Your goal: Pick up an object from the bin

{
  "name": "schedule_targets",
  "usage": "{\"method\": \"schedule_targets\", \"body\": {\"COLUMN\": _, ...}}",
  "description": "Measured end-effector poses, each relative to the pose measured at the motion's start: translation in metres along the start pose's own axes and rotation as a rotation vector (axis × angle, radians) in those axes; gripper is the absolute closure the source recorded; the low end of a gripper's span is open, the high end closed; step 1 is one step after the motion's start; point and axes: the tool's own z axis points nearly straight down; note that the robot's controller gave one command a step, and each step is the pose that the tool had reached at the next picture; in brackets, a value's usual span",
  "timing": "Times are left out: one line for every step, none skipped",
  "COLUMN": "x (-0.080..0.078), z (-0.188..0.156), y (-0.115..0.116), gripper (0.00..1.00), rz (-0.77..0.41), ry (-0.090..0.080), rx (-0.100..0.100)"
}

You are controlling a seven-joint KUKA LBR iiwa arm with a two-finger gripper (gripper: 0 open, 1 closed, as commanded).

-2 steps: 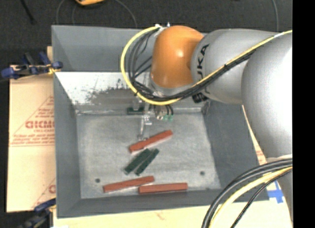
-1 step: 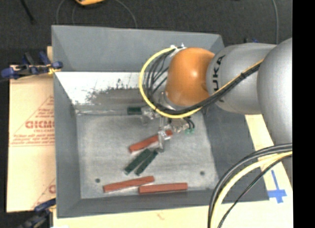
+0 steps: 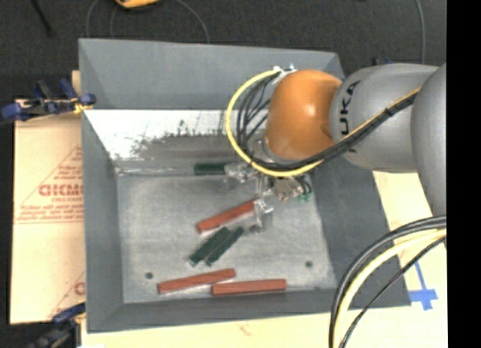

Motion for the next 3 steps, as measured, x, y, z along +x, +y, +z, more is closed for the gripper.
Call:
{"method": "schedule_targets", "body": {"x": 0.002, "z": -0.020, "y": 0.004, "gripper": 0.00, "rz": 0.050, "ry": -0.009, "rx": 0.001}}
{"method": "schedule_targets", "body": {"x": -0.006, "z": 0.027, "y": 0.001, "gripper": 0.00, "rz": -0.023, "ry": -0.005, "rx": 0.001}}
{"method": "schedule_targets", "body": {"x": -0.017, "z": 0.026, "y": -0.002, "gripper": 1.00, "rz": -0.038, "ry": -0.008, "rx": 0.002}}
